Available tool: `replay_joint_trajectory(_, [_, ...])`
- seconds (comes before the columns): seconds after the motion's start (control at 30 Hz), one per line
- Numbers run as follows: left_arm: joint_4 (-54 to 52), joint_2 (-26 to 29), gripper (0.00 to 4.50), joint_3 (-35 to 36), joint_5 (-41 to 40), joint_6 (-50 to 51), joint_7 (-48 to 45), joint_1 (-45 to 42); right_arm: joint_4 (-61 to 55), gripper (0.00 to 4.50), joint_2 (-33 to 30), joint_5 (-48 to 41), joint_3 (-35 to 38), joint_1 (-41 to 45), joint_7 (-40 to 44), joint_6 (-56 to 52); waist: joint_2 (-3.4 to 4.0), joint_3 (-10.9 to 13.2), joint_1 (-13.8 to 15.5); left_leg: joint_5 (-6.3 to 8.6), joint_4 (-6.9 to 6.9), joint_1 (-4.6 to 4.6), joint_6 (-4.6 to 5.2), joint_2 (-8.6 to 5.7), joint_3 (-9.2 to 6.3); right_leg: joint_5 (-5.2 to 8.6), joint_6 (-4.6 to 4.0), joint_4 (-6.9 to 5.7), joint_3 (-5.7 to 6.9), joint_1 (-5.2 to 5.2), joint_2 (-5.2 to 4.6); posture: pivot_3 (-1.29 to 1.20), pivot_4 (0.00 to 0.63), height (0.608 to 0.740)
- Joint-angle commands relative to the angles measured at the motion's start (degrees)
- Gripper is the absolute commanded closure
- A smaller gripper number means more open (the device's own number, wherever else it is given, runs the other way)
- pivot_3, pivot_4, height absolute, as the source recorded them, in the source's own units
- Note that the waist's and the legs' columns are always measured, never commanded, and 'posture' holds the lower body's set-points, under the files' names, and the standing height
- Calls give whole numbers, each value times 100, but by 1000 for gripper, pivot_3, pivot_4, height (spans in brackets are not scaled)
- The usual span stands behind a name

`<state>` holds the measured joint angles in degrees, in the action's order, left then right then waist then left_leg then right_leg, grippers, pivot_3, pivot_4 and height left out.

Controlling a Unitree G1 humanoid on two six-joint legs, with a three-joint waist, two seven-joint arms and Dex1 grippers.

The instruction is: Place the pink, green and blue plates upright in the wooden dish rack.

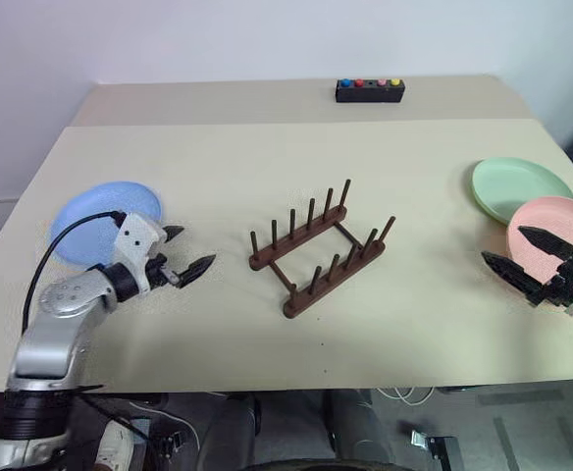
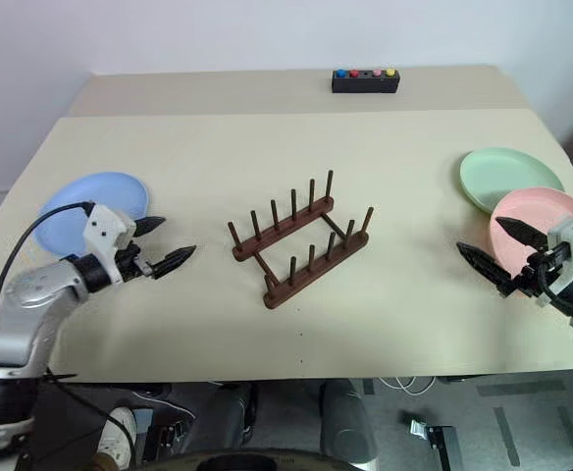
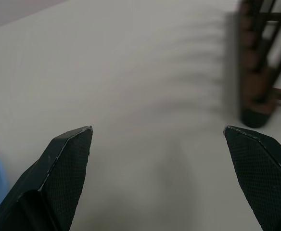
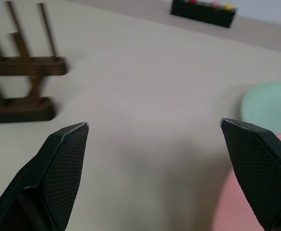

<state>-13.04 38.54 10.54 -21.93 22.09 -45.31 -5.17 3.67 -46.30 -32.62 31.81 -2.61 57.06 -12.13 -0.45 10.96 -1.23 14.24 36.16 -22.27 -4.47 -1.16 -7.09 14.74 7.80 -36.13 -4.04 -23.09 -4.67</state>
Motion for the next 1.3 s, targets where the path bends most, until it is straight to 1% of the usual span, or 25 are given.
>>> replay_joint_trajectory(0.03, [-218, 240, 0, 229, -231, 112, -275, 181, -232, 35, -206, -84, 185, 101, 14, -40, 1, -1, 5, 0, -1, 2, 0, 0, 2, 0, -1, 0, -1, 2, 0, 0, 150, 740])
replay_joint_trajectory(0.1, [-227, 272, 0, 191, -234, 121, -290, 205, -219, 35, -200, -66, 157, 173, -7, -39, 1, 0, 7, 0, 1, 4, 0, 0, 3, 1, -3, 0, -1, 3, 0, 0, 150, 740])
replay_joint_trajectory(0.2, [-186, 176, 0, 61, -124, 105, -177, 147, -168, 35, -188, -7, 66, 268, -9, -24, -2, 1, 26, 0, 2, 2, 0, 0, 4, 1, -2, 1, -2, 3, 0, 0, 150, 740])
replay_joint_trajectory(0.4, [-495, 108, 0, -15, -205, 180, -202, 504, -178, 35, -178, 117, 21, 291, -38, -8, -2, 1, 18, 0, -1, 2, 0, 0, 4, -8, 14, 2, -2, 2, -1, 0, 150, 740])
replay_joint_trajectory(0.6, [-747, 106, 0, -25, -291, 251, -246, 713, -237, 35, -98, 176, -112, 337, -79, -30, -1, 1, 12, 0, 2, 2, 0, 1, 4, 1, -2, 1, -3, 2, -1, 0, 150, 740])
replay_joint_trajectory(0.73, [-959, 193, 0, -278, -331, 415, -427, 844, -265, 35, -25, 181, -258, 448, -135, -1, -1, 0, 16, 0, 1, 3, 0, 1, 5, 1, -1, 0, -4, 2, -1, 0, 150, 740])
replay_joint_trajectory(0.8, [-1175, 216, 0, -500, -544, 626, -639, 896, -300, 35, 32, 177, -335, 474, -152, 10, -1, 1, 14, 0, 1, 2, 0, 1, 5, 1, -1, 1, -4, 2, -1, 0, 150, 740])
replay_joint_trajectory(0.83, [-1233, 235, 0, -679, -515, 655, -715, 891, -327, 35, 65, 180, -375, 467, -168, 14, -1, 1, 15, 0, 1, 2, 0, 1, 6, 1, -1, 1, -5, 2, -1, 0, 150, 740])
replay_joint_trajectory(0.9, [-1177, 235, 0, -1142, -165, 518, -746, 774, -468, 35, 131, 150, -435, 378, -202, -39, -1, 0, 28, 0, 1, 2, 1, 1, 6, 1, -2, 1, -5, 2, -1, 0, 150, 740])
replay_joint_trajectory(1.0, [-923, 69, 0, -1802, 278, 279, -734, 431, -981, 35, 216, 41, -460, 24, -237, -235, 1, -1, 57, 0, 3, 2, 1, 0, 6, 1, -2, 0, -5, 3, 0, 0, 150, 740])
replay_joint_trajectory(1.1, [-597, -281, 0, -2248, 437, 186, -698, 76, -1532, 35, 307, -31, -387, -386, -310, -355, 3, -2, 55, 0, 3, 2, 1, 0, 6, 1, -1, 1, -5, 3, 0, 0, 150, 740])
replay_joint_trajectory(1.17, [-346, -512, 0, -2582, 718, -7, -646, -120, -1796, 35, 409, -73, -301, -677, -442, -436, 3, -3, 51, 0, 4, 1, 0, 0, 6, 0, 1, 1, -5, 4, 0, 0, 150, 740])
replay_joint_trajectory(1.3, [-34, -875, 0, -2953, 929, -165, -660, -305, -2382, 35, 577, -39, -379, -1170, -673, -569, 5, -6, 56, 0, 5, 4, 1, -1, 6, -3, 7, 2, -5, 9, -1, 0, 150, 740])
